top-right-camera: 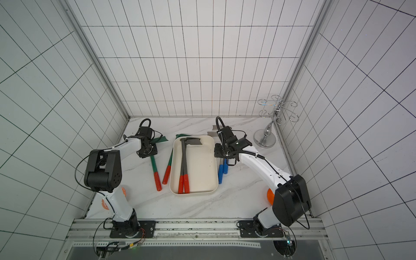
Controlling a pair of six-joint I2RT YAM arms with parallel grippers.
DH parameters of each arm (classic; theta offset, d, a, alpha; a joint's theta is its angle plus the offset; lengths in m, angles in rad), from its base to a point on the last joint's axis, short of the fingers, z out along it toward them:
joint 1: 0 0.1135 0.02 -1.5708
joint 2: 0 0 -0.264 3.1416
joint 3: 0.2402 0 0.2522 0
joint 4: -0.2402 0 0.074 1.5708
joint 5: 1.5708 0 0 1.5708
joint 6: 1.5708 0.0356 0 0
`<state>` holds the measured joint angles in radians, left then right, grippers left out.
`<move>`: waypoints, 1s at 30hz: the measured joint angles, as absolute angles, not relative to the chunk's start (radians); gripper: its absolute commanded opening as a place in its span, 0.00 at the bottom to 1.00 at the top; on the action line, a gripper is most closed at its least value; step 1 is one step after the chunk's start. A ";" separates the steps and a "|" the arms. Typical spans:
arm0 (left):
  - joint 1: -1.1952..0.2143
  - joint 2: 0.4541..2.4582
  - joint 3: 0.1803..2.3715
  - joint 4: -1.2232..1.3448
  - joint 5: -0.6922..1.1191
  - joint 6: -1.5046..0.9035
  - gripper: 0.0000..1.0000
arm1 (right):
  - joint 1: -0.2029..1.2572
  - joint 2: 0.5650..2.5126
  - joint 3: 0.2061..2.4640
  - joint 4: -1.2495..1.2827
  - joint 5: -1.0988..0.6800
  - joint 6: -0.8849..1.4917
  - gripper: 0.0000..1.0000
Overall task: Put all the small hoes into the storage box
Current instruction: Pick up the hoe from the center of the board.
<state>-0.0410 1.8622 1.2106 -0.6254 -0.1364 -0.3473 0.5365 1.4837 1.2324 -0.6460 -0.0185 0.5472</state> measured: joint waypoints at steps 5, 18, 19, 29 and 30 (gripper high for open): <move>-0.035 1.868 1.209 -0.621 -0.132 -0.347 0.50 | 0.537 1.484 1.232 -0.646 -0.019 0.547 0.47; -0.031 1.903 1.209 -0.607 -0.117 -0.347 0.46 | 0.537 1.485 1.231 -0.646 -0.029 0.545 0.47; -0.031 1.903 1.209 -0.606 -0.117 -0.347 0.46 | 0.537 1.486 1.231 -0.646 -0.031 0.545 0.46; -0.025 1.903 1.209 -0.602 -0.110 -0.347 0.41 | 0.537 1.491 1.231 -0.646 -0.033 0.544 0.47; -0.024 1.903 1.209 -0.602 -0.110 -0.348 0.42 | 0.537 1.492 1.231 -0.646 -0.034 0.543 0.46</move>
<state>-0.0242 1.9034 1.2095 -0.6018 -0.1101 -0.3477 0.5365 1.4918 1.2312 -0.6460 -0.0338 0.5434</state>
